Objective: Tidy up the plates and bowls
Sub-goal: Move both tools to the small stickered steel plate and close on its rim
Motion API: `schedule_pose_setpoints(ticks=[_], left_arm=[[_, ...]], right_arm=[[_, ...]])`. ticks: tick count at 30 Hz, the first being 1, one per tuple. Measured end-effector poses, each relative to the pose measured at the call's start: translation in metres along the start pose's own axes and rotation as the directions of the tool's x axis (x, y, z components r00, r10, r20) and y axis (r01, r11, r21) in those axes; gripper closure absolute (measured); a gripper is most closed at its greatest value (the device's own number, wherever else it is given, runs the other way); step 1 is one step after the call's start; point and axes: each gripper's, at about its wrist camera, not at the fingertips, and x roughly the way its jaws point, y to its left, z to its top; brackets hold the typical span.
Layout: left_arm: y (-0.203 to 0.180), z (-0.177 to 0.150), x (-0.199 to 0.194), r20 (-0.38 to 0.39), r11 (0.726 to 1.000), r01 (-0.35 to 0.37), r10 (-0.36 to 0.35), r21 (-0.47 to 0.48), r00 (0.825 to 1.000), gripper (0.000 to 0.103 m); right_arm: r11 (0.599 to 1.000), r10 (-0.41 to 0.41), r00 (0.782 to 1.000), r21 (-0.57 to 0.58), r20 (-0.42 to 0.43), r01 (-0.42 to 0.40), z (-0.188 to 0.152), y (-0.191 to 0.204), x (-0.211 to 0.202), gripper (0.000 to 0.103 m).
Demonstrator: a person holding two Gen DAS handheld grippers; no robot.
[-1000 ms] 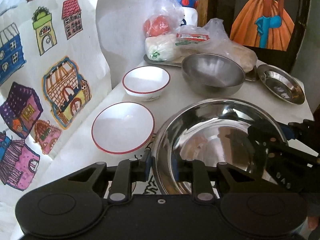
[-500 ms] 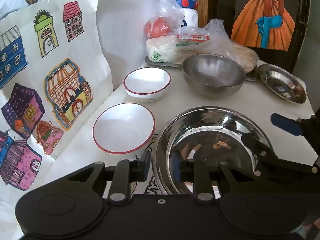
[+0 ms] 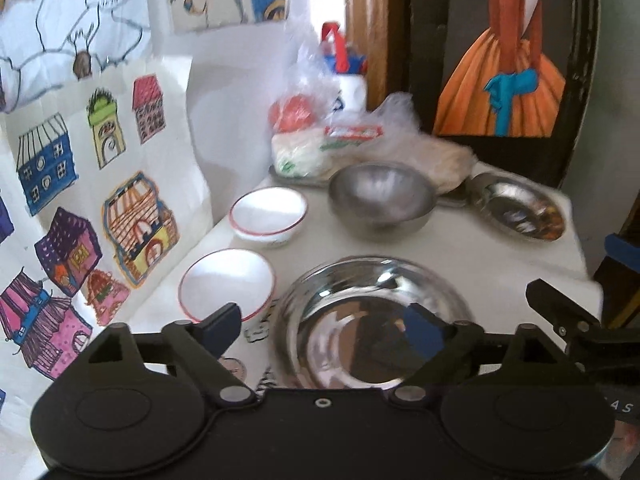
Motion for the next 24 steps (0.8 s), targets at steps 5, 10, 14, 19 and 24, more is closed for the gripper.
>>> schedule_pose_setpoints(ticks=[5,10,14,19,24], left_arm=[[-0.019,-0.006,-0.026,0.087,0.997,0.056,-0.052,-0.049,0.995,0.001],[-0.048,-0.017,-0.041,0.127,0.99,0.129,-0.121,-0.057,0.985,0.001],[-0.076,-0.028,-0.045,0.133,0.985,0.168,-0.162,-0.033,0.978,0.001],[-0.105,-0.036,-0.035,0.097,0.979,0.199,-0.195,-0.036,0.976,0.001],[-0.128,-0.038,-0.023,0.058,0.98,0.199,-0.198,-0.021,0.979,0.001]], right_arm=[[0.997,-0.056,0.998,0.059,0.015,0.055,-0.003,-0.03,-0.034,0.0],[0.99,-0.117,0.993,0.08,0.009,0.116,-0.014,-0.057,-0.064,0.0],[0.986,-0.153,0.988,0.074,0.001,0.152,-0.026,-0.074,-0.081,0.0],[0.981,-0.179,0.984,0.077,0.001,0.179,-0.039,-0.094,-0.093,0.0],[0.979,-0.185,0.983,0.091,-0.004,0.184,-0.046,-0.111,-0.094,0.0]])
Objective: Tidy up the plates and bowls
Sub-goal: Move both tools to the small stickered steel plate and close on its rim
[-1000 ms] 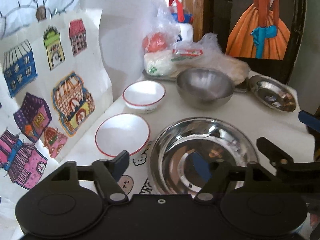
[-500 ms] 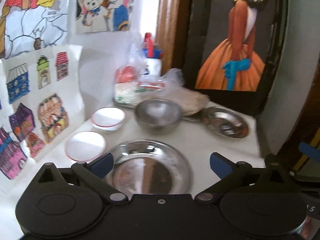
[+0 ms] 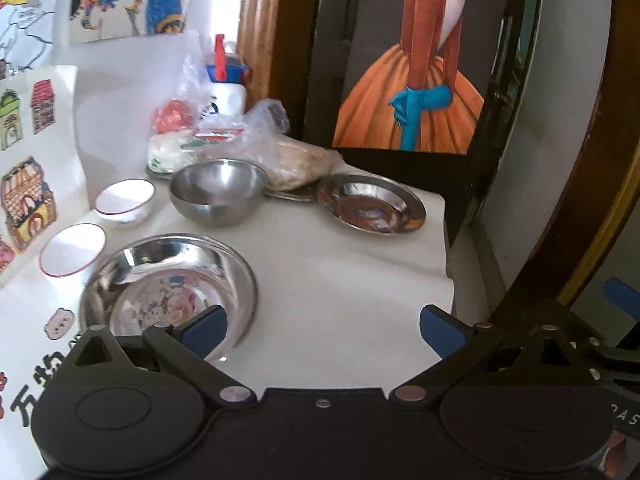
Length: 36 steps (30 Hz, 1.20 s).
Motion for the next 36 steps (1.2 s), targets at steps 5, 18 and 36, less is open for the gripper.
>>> schedule_pose_setpoints(ticks=[5,18,36], left_arm=[[-0.015,0.003,0.016,-0.018,1.0,-0.007,0.008,0.022,1.0,0.001],[-0.014,0.028,0.077,-0.058,0.999,-0.037,0.037,0.007,0.998,0.001],[0.002,0.074,0.181,-0.04,0.984,-0.102,0.097,-0.146,0.994,0.001]], right_arm=[[1.0,-0.004,1.0,0.013,-0.018,0.004,-0.005,-0.014,0.012,0.0],[0.999,-0.002,0.999,0.041,-0.052,0.004,-0.009,-0.034,0.078,0.0],[0.986,0.139,0.987,0.101,-0.078,-0.131,0.005,-0.038,0.216,0.002]])
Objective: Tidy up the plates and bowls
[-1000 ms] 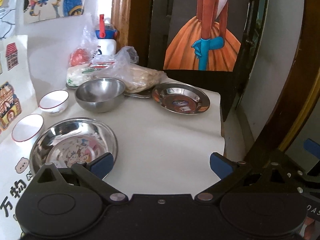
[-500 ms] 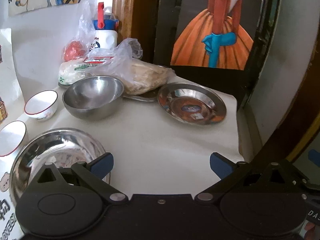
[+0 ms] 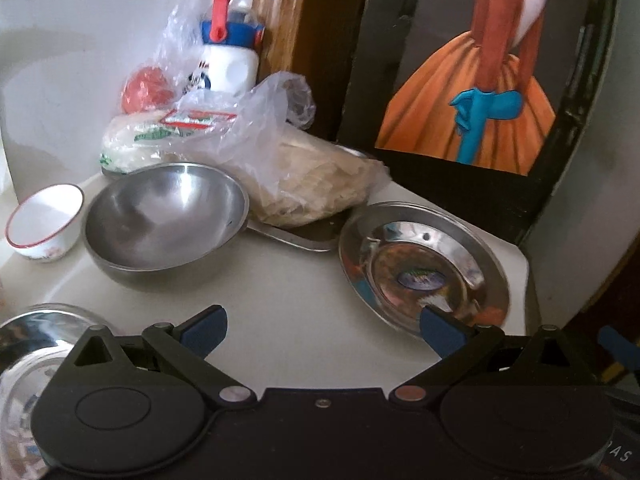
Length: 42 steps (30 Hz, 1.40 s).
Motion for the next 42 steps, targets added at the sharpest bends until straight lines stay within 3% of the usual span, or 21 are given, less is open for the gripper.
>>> schedule_pose_setpoints(ticks=[11,16,26,31,34,42], left_arm=[[0.001,0.003,0.032,-0.001,0.999,0.001,-0.001,-0.032,1.0,0.01],[0.001,0.003,0.038,-0.001,0.999,0.016,-0.016,-0.032,1.0,0.024],[-0.001,0.005,0.039,0.003,0.997,0.063,-0.063,-0.041,0.998,0.051],[-0.005,0.004,0.038,0.01,0.995,0.096,-0.096,-0.034,0.995,0.07],[-0.006,0.003,0.038,0.014,0.993,0.114,-0.114,-0.042,0.993,0.081],[-0.007,0.002,0.035,0.013,0.992,0.117,-0.117,-0.05,0.993,0.083]], right_arm=[[1.0,0.02,0.998,0.019,-0.055,-0.019,-0.004,0.006,0.041,0.019],[0.999,0.035,0.997,0.044,-0.073,-0.031,-0.003,0.007,0.053,0.027],[0.999,0.029,0.996,0.048,-0.084,-0.025,-0.001,0.008,0.06,0.06],[0.999,0.029,0.996,0.039,-0.088,-0.026,-0.001,0.011,0.061,0.063],[0.998,0.03,0.996,0.048,-0.083,-0.027,-0.002,0.011,0.061,0.07],[0.997,0.029,0.997,0.069,-0.075,-0.024,-0.004,0.009,0.055,0.074]])
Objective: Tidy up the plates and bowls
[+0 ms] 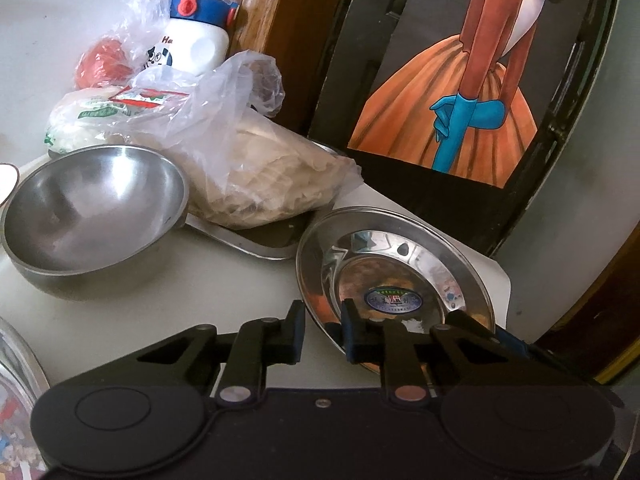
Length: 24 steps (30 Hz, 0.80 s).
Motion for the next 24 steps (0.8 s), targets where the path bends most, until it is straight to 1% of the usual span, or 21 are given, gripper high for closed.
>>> schedule_pose_setpoints(ticks=[7,11,15,24], left_arm=[[-0.004,-0.009,-0.015,-0.012,1.0,-0.016,0.016,0.007,1.0,0.084],[-0.007,-0.019,-0.031,-0.012,1.0,-0.002,0.002,0.011,1.0,0.084],[-0.01,-0.026,-0.052,-0.007,1.0,0.017,-0.017,0.006,1.0,0.084],[-0.009,-0.038,-0.113,0.045,0.998,0.067,-0.067,0.001,0.997,0.084]], right_arm=[[1.0,-0.007,1.0,-0.001,-0.007,0.007,-0.009,0.002,-0.023,0.075],[1.0,-0.022,1.0,-0.018,0.016,0.022,-0.014,0.006,-0.047,0.075],[0.999,-0.029,0.999,-0.03,0.044,0.031,-0.016,0.011,-0.076,0.075],[0.998,-0.029,0.994,-0.051,0.107,0.034,-0.015,0.034,-0.143,0.075]])
